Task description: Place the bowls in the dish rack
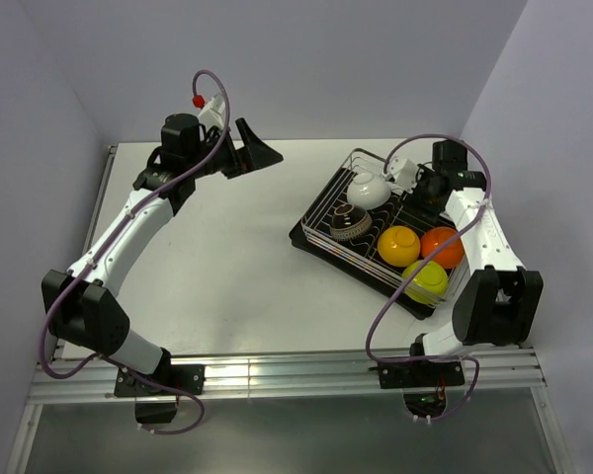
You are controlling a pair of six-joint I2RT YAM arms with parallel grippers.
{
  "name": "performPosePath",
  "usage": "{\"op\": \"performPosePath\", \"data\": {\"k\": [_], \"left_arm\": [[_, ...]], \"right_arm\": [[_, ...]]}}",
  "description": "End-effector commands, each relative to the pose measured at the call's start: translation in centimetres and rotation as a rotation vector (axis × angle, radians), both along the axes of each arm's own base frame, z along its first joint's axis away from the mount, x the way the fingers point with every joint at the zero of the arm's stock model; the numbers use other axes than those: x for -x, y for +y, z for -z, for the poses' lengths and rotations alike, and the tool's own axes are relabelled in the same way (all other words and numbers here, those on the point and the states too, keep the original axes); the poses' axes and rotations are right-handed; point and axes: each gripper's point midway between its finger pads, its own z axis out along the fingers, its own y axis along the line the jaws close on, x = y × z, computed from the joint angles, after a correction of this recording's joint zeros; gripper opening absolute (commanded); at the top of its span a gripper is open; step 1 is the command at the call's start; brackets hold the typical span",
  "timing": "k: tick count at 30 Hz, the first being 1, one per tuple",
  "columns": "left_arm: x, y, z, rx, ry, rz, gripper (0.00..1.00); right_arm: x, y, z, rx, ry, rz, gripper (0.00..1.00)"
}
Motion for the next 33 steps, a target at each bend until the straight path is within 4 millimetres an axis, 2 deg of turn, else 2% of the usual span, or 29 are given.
{"op": "performPosePath", "data": {"k": [1, 16, 30, 33], "left_arm": [[-0.4, 0.3, -3.0, 0.018, -0.087, -0.010, 1.00], [-0.7, 0.3, -2.7, 0.013, -0.084, -0.008, 0.99], [-0.8, 0.2, -2.7, 0.012, -0.086, -0.001, 1.00], [-0.8, 0.2, -2.6, 0.015, -0.083, -0.002, 0.99]], "right_arm": [[-2.0, -0.9, -1.1, 0.041, -0.096, -0.002, 0.00], [-2.3, -1.2, 2.1, 0.077, -0.071, -0.032, 0.00], [-2.8, -0.8, 3.6, 0.097, -0.076, -0.041, 0.00], [-2.5, -0.2, 4.1, 0.095, -0.071, -0.052, 0.07]]}}
